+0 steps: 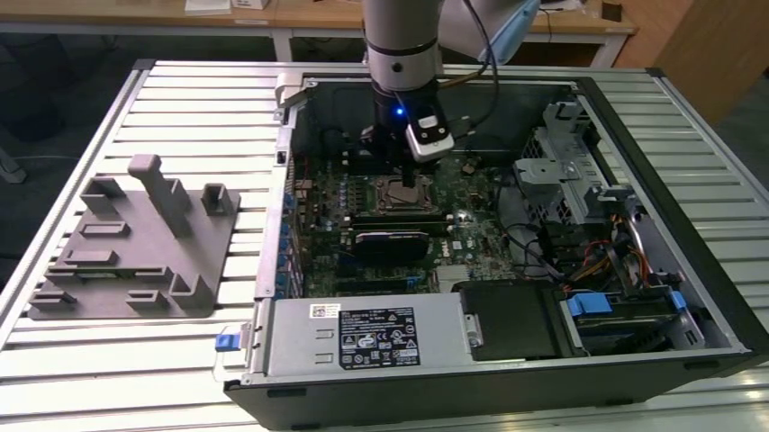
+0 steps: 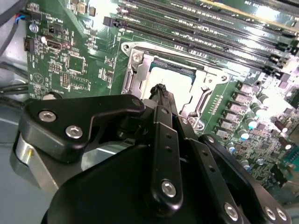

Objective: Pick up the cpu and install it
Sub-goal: 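Install the first cpu locking lever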

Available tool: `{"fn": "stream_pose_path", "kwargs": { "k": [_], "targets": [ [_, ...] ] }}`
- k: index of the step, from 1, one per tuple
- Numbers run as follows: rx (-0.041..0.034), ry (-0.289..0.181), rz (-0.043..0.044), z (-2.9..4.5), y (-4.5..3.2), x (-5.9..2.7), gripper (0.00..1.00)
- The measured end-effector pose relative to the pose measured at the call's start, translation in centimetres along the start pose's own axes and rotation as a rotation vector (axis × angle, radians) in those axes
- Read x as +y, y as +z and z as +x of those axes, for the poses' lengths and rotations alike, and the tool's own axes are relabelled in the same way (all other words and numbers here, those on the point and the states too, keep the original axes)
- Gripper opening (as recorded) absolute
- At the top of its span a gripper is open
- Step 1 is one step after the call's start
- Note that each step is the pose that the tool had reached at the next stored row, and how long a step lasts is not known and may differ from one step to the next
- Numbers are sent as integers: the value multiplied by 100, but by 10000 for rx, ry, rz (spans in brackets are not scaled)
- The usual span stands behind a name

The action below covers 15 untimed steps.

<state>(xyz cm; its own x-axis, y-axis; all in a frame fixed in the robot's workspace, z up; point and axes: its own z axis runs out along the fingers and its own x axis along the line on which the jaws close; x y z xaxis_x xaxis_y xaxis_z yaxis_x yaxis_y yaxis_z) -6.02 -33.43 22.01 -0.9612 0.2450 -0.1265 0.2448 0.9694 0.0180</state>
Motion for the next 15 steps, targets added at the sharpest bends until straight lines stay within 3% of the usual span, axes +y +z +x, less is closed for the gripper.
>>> {"fn": "stream_pose_path", "kwargs": {
  "k": [5,15],
  "targets": [
    [14,-740,-93,3,18,-1,11],
    [15,-807,-93,22,20,-5,11]
  ]
}}
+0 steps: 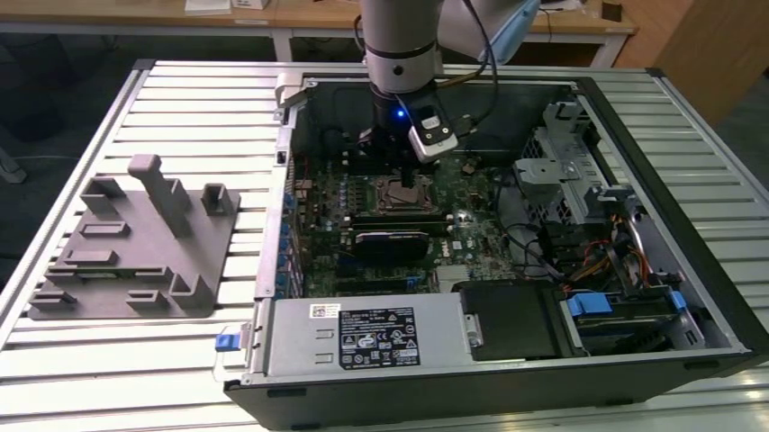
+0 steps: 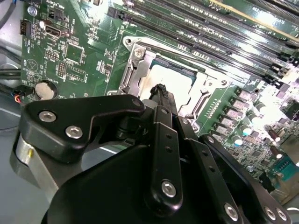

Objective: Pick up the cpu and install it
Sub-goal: 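Install the first cpu locking lever, then install the second cpu locking lever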

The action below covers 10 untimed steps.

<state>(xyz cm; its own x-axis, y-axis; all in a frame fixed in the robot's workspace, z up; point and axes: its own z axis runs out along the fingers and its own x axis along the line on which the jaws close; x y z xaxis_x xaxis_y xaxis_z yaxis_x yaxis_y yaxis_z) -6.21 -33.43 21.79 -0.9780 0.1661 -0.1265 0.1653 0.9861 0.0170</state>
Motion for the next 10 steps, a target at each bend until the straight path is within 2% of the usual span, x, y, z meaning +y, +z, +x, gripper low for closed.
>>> {"fn": "stream_pose_path", "kwargs": {
  "k": [10],
  "targets": [
    [0,0,2,-1,-7,0,11]
  ]
}}
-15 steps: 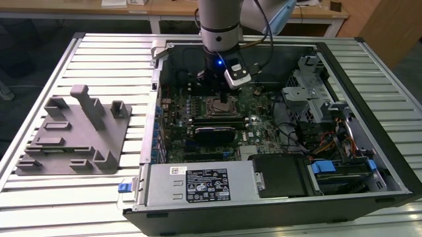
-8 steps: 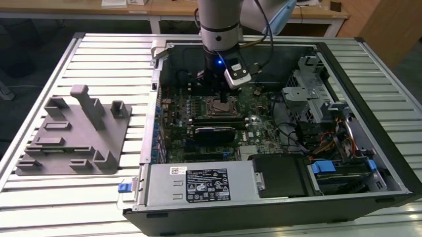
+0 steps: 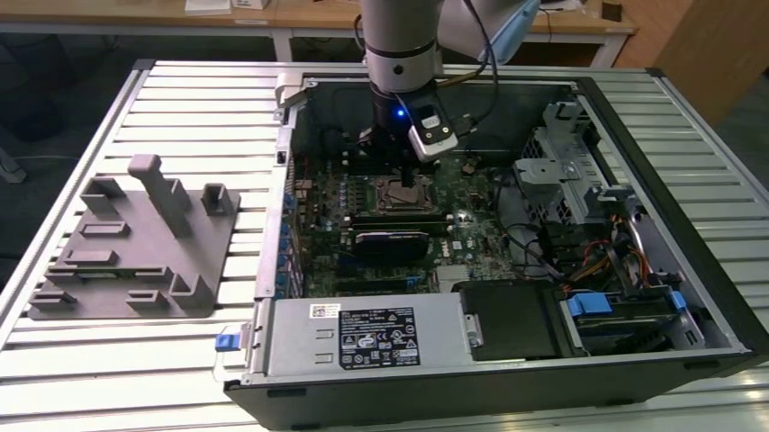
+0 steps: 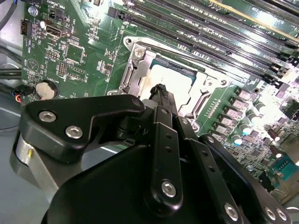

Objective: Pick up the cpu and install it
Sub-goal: 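Install the second cpu locking lever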

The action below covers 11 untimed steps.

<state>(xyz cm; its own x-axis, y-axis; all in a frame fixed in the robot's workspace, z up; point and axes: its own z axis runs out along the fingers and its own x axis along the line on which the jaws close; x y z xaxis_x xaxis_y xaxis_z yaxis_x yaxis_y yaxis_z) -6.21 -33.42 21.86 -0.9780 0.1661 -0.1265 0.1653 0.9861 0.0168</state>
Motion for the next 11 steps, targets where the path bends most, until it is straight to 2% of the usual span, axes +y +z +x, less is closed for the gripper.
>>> {"fn": "stream_pose_path", "kwargs": {
  "k": [5,11],
  "targets": [
    [1,0,3,-2,-15,0,11],
    [0,0,1,-10,-81,1,11]
  ]
}}
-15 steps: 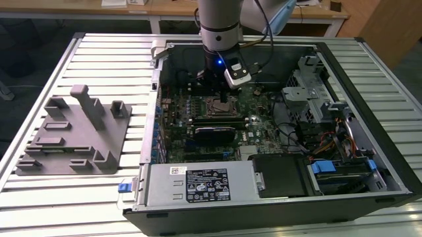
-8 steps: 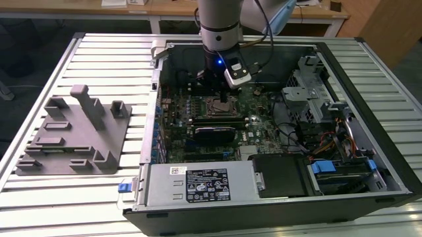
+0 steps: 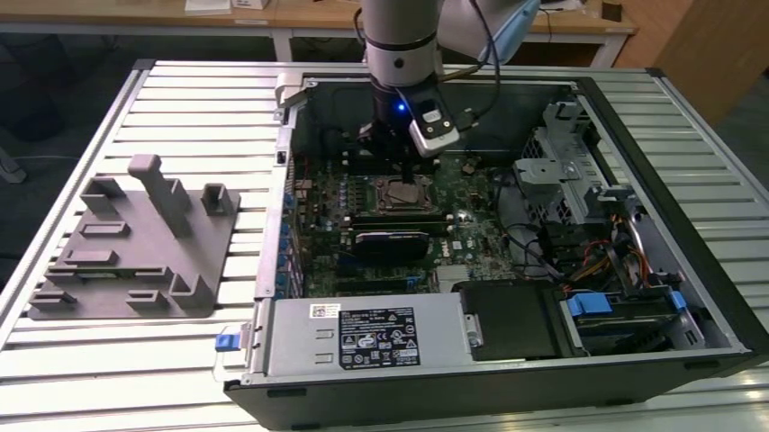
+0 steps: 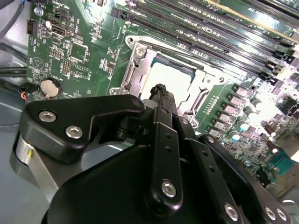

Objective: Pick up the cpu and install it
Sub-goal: 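Install the second cpu locking lever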

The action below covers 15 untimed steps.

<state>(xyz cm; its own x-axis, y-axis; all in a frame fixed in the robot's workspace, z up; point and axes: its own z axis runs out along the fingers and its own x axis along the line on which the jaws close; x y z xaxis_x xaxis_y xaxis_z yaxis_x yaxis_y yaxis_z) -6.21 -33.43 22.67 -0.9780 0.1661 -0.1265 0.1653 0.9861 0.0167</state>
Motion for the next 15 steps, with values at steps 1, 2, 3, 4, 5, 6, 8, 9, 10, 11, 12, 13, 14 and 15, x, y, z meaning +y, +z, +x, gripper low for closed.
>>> {"fn": "stream_pose_path", "kwargs": {
  "k": [1,2,3,4,5,6,8,9,10,11,12,13,14,15],
  "targets": [
    [-1,0,-2,0,0,0,11],
    [-2,1,-4,0,0,1,11],
    [-2,0,-4,0,-1,0,11],
    [-1,0,-2,0,-2,0,11],
    [1,-1,3,-1,-3,-4,11],
    [0,-2,5,-2,-3,-10,11],
    [0,-1,3,-6,-2,-31,11],
    [-1,-1,3,-8,-2,-44,11],
    [-1,-1,4,-10,-2,-60,11],
    [-1,0,3,-13,-2,-77,11],
    [-1,0,3,-16,-2,-95,11],
    [-1,0,3,-19,-2,-112,11],
    [0,0,5,-23,-2,-132,11],
    [-1,-1,3,-26,-1,-150,11]
  ]
}}
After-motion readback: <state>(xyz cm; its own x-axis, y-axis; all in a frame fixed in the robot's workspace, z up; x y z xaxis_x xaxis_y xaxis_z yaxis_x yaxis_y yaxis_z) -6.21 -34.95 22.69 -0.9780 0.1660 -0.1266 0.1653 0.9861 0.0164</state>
